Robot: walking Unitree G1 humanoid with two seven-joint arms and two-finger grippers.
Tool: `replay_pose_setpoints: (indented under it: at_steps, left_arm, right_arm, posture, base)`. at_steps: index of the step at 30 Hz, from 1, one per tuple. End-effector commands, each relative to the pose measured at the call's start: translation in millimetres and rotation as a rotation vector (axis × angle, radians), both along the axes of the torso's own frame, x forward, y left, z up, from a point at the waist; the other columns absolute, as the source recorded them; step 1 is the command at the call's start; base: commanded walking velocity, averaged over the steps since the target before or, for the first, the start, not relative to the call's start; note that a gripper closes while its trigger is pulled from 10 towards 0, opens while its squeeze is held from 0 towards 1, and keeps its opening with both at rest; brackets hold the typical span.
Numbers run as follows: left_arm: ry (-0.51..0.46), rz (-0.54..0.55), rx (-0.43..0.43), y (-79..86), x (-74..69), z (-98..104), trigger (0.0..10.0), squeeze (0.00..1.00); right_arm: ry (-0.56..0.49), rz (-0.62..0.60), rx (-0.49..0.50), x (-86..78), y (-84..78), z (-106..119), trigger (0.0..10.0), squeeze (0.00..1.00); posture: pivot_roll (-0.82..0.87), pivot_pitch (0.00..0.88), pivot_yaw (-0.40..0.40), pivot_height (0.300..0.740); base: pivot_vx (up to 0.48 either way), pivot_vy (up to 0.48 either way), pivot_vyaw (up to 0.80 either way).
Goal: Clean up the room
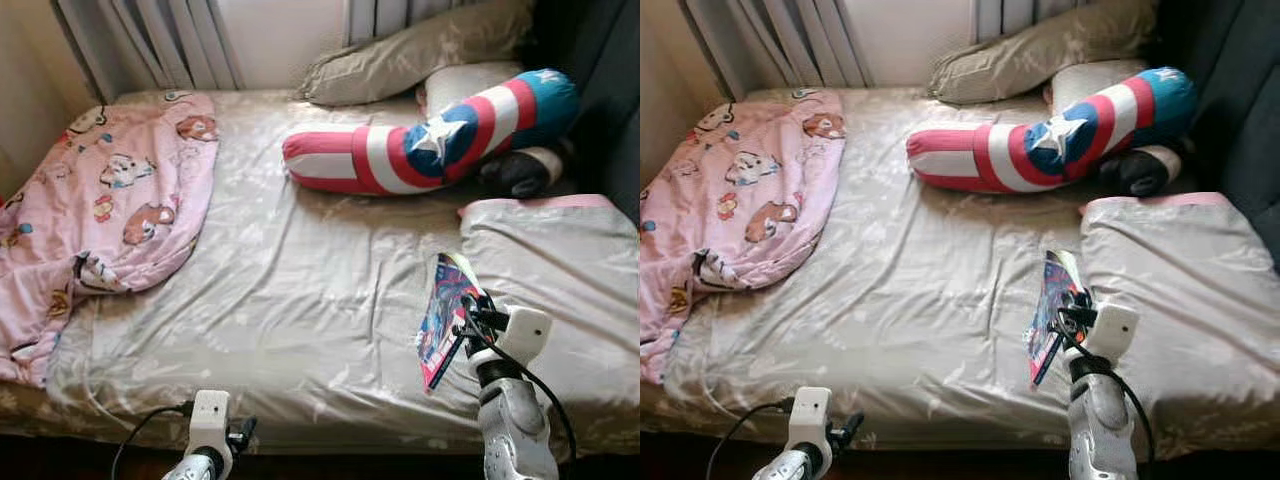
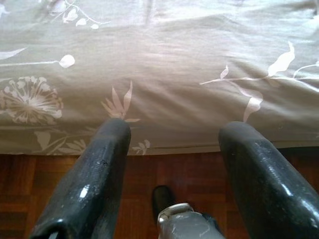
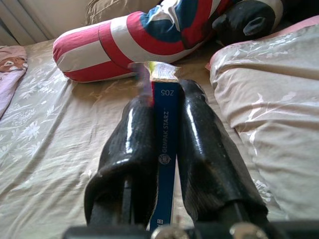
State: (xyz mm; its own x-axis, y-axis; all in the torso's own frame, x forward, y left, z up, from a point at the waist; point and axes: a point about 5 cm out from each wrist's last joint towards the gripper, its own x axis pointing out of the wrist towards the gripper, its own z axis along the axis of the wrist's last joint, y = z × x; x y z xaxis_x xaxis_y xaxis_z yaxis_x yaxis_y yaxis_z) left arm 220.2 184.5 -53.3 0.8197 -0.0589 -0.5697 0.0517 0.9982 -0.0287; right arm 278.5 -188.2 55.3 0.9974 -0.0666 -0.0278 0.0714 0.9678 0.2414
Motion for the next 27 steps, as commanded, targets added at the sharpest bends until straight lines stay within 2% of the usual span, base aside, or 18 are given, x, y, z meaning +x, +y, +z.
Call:
replay_pose_setpoints:
  at_steps: [1,13,27]
  left_arm:
    - [0.023,0.011,0.010,6.2,-5.9,-3.3,10.0,0.00]
    - [0.020,0.011,0.010,6.4,-5.5,-2.9,10.0,0.00]
    - [0.016,0.005,0.007,5.3,-5.0,-2.5,10.0,0.00]
  right_arm:
    - [-0.035,0.021,0.004,4.2,6.7,6.6,10.0,0.00]
    - [-0.028,0.041,0.014,3.9,10.3,4.7,10.0,0.00]
    - [-0.024,0.042,0.016,3.8,10.7,3.7,10.0,0.00]
  posture:
    - [0.06,0.092,0.056,0.706]
    - [0.06,0.093,0.054,0.706]
    - [0.06,0.091,0.055,0.706]
  base:
    - [0.000,0.000,0.00]
    - [0.000,0.000,0.00]
    - [0.276,0.000,0.00]
